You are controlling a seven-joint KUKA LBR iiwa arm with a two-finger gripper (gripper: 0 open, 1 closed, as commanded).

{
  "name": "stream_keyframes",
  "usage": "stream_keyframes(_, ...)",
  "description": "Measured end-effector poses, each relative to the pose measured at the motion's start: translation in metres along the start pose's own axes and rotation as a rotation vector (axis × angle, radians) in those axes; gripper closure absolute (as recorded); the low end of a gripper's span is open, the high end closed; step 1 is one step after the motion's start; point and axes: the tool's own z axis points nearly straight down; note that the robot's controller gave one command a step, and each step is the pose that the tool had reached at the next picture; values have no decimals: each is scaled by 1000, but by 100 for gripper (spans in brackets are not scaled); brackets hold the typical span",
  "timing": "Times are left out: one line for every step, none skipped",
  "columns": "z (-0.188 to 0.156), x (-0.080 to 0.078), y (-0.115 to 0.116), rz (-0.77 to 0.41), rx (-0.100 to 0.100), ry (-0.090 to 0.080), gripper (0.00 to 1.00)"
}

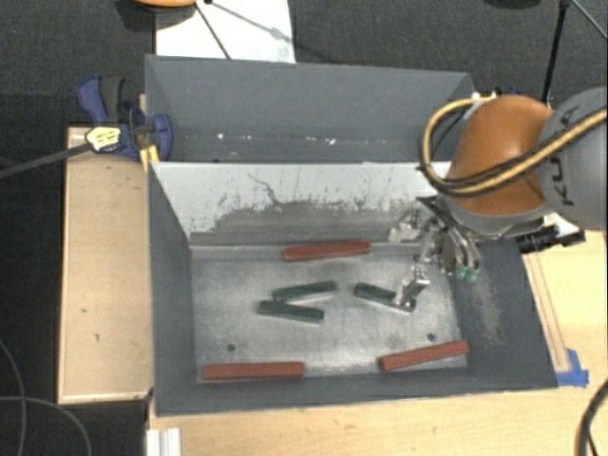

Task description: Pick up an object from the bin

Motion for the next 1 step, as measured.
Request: stream_keyframes(71, 0, 5, 3, 1, -1, 0)
